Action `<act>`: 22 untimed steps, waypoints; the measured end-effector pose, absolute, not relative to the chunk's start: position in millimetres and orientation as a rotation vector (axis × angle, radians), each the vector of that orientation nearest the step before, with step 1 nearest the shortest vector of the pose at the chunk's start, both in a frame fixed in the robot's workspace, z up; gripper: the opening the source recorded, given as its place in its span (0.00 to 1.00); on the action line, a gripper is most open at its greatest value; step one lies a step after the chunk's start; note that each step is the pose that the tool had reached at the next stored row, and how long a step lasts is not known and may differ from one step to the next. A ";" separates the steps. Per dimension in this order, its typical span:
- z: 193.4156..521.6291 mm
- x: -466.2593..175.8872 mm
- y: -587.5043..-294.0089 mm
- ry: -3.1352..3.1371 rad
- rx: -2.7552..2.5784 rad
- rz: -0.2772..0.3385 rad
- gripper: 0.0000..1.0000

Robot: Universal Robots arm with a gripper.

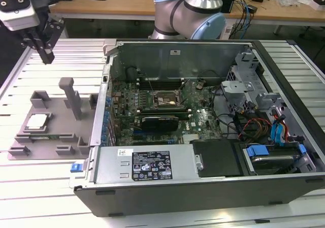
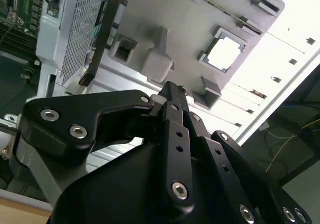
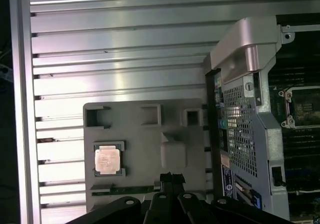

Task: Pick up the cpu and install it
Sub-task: 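Reach for the cpu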

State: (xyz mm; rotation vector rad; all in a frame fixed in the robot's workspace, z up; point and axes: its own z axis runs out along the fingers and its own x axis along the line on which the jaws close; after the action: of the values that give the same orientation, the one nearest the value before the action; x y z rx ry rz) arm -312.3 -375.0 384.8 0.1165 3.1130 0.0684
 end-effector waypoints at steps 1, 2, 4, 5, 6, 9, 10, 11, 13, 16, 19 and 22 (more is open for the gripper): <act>383.3 -316.8 -375.0 3.113 0.117 0.068 0.11; 381.6 -322.1 -375.0 3.113 0.117 0.068 0.11; 379.9 -327.4 -375.0 3.113 0.117 0.068 0.11; 378.5 -332.3 -375.0 3.113 0.116 0.068 0.11; 377.6 -336.0 -375.0 3.113 0.116 0.068 0.11; 372.4 -354.4 -374.9 3.113 0.117 0.068 0.11; 370.1 -360.1 -375.0 3.113 0.117 0.068 0.11; 367.2 -365.8 -375.0 3.113 0.117 0.068 0.11; 365.3 -368.9 -375.0 3.113 0.116 0.068 0.11; 364.4 -370.4 -375.0 3.113 0.116 0.068 0.11; 350.9 -370.4 -379.9 3.113 0.117 0.068 0.11; 339.7 -370.4 -387.4 3.113 0.117 0.068 0.11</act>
State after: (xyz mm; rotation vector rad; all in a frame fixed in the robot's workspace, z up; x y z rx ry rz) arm -370.4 -387.4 339.7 0.1165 3.1131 0.0683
